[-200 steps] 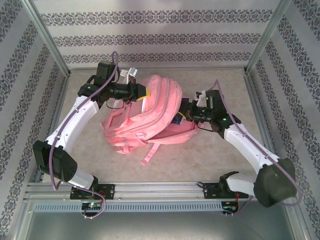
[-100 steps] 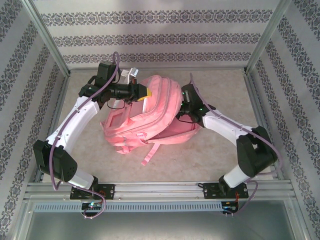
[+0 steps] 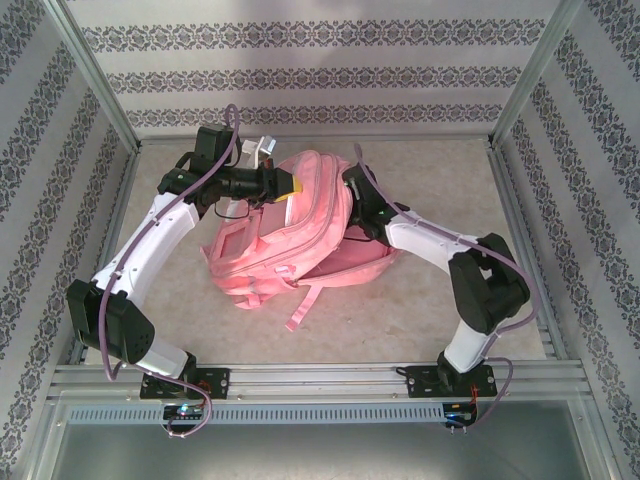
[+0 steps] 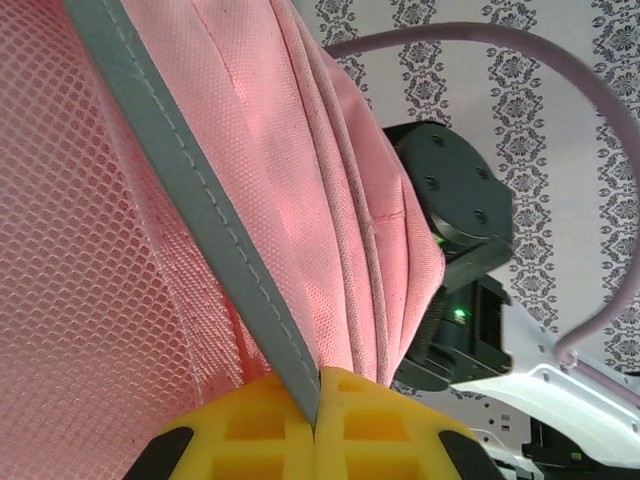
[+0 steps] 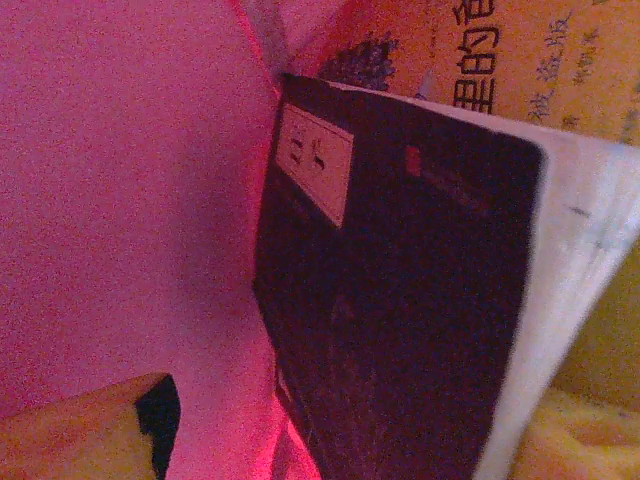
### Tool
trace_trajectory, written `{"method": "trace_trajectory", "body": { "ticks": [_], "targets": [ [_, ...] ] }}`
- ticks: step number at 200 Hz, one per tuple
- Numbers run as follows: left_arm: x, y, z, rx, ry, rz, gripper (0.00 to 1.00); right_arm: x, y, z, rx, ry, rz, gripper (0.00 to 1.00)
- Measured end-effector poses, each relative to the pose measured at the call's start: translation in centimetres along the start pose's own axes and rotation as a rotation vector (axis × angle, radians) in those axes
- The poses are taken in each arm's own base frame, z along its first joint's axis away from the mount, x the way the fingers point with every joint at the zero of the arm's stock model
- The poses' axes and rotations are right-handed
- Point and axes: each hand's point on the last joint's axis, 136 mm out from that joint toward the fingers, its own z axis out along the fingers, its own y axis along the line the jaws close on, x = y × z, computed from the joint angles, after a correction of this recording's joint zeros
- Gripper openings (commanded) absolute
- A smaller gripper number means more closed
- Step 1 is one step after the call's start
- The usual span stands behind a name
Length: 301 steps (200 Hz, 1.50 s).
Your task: Pack the student bag
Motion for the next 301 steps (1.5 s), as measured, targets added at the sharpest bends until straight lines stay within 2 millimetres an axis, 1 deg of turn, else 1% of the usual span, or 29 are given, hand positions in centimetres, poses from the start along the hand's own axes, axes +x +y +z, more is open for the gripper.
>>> {"method": "trace_trajectory", "body": {
  "ticks": [9,28,48,71,92,122,137,154,187,199,228,235,249,264,288,301],
  "targets": [
    [-0.1,0.1,0.0,-0.005,-0.003,0.000,0.00,-0.1,0.4,-1.0,-0.004,-0.012,-0.018,0.86],
    [-0.2,0.2,0.0,-0.012,-0.009,0.002,0.00,0.1,0.8,-3.4,-0.002,-0.035,-0.061,0.87],
    [-0.2,0.4,0.0,-0.022,-0.015,0.002,0.00,0.2,0.6,-6.4,0.015,-0.075,-0.090,0.87],
    [-0.1,0.8,0.0,-0.041,-0.014,-0.006,0.00,0.6,-1.0,-9.1,0.076,-0.119,-0.108,0.85],
    [0.3,1.1,0.2,-0.066,-0.005,-0.012,0.00,1.1,-2.3,-11.5,0.147,-0.160,-0.124,0.80],
    [0.2,2.0,0.7,-0.090,-0.003,-0.028,0.00,1.7,-3.3,-15.3,0.200,-0.238,-0.149,0.74],
    [0.2,2.7,1.5,-0.107,0.007,-0.036,0.00,2.1,-3.6,-17.1,0.217,-0.276,-0.164,0.72],
    [0.7,3.4,2.9,-0.127,0.033,-0.044,0.00,2.8,-4.0,-18.5,0.236,-0.300,-0.178,0.69],
    [1.5,4.4,7.0,-0.166,0.109,-0.044,0.00,3.6,-4.8,-20.7,0.285,-0.335,-0.214,0.63],
    [1.6,5.0,8.3,-0.186,0.131,-0.048,0.00,3.8,-5.1,-21.5,0.304,-0.347,-0.233,0.57],
    [1.5,6.2,10.8,-0.231,0.167,-0.051,0.00,4.6,-5.8,-22.3,0.324,-0.354,-0.282,0.39],
    [1.5,6.6,11.3,-0.243,0.171,-0.052,0.00,4.9,-6.1,-22.2,0.326,-0.344,-0.295,0.35],
    [1.5,7.2,12.1,-0.263,0.178,-0.057,0.00,6.0,-6.6,-21.4,0.333,-0.295,-0.332,0.30],
    [1.4,7.8,13.1,-0.277,0.185,-0.058,0.00,7.7,-6.6,-19.8,0.332,-0.209,-0.387,0.27],
    [1.3,8.5,14.2,-0.291,0.200,-0.062,0.00,10.1,-7.3,-17.3,0.358,-0.085,-0.443,0.26],
    [1.5,8.6,14.3,-0.298,0.207,-0.060,0.00,10.8,-8.0,-16.6,0.370,-0.054,-0.449,0.32]
  ]
}}
